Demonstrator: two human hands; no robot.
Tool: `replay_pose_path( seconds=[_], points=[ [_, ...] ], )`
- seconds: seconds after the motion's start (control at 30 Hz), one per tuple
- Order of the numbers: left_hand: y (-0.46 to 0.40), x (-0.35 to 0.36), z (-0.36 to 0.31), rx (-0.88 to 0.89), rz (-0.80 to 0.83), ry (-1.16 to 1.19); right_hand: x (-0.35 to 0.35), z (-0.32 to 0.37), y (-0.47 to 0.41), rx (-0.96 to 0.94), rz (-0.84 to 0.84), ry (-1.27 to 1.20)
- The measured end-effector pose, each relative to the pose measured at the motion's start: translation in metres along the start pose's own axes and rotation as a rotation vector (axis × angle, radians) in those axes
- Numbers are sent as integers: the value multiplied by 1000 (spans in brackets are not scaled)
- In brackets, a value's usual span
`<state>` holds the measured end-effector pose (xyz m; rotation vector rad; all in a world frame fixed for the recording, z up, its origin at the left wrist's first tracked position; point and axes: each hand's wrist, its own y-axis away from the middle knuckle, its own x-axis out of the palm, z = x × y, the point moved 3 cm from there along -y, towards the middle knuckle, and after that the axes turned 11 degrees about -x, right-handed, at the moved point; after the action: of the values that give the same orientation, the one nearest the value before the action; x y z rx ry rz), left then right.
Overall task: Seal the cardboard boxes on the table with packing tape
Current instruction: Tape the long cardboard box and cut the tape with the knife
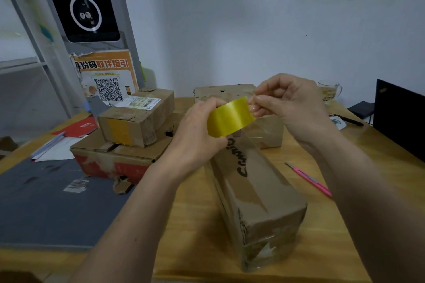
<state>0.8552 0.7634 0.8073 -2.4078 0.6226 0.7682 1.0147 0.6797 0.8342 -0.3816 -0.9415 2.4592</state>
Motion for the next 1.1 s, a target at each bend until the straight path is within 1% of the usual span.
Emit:
replay_pose_path(
  seconds=[0.07,0.13,0.23,0.3,0.4,0.47,0.53,0.57,0.6,0.63,0.7,0.73,0.77,0.8,0.83,0.87,0.93,1.0,1.1],
  points=[
    [0,-2,1,-3,35,32,-2,-7,3,118,-69,-167],
    [-2,-3,2,-12,104,41,-4,-14,6,200,-75,-265],
    [-6,-8,4,-15,214,60,-6,-16,7,206,-12,-262],
    [-8,-10,4,-2,265,55,-7,-19,5,189,-9,-253],
    [-9,-10,1,-3,305,76,-8,-27,4,165,20,-136],
    [-9,-9,-1,-55,237,128,-6,-31,5,207,114,-147],
    [-11,-7,0,-122,123,200,-1,-31,8,259,233,-250],
    [-12,-5,0,-132,72,217,1,-31,9,264,260,-313],
    [-12,-3,0,-129,13,224,3,-31,10,259,249,-377],
    [-12,-1,0,-129,-67,233,5,-31,10,260,203,-440],
    [-9,5,0,-163,-245,299,11,-33,11,295,54,-571],
    [-7,12,0,-212,-287,383,15,-35,12,313,-21,-635],
    [-5,20,1,-270,-274,515,19,-35,14,320,-84,-691],
    [-4,29,1,-316,-228,677,23,-35,15,313,-129,-734],
    [-4,36,1,-346,-170,819,26,-33,16,298,-156,-760],
    [-4,40,1,-354,-125,911,28,-32,16,282,-166,-768],
    [-7,39,3,-318,-103,939,28,-28,18,260,-145,-740],
    [-9,37,5,-299,-99,893,24,-29,19,243,-118,-701],
    [-10,37,7,-296,-41,872,21,-33,22,233,-67,-669]
  ],
)
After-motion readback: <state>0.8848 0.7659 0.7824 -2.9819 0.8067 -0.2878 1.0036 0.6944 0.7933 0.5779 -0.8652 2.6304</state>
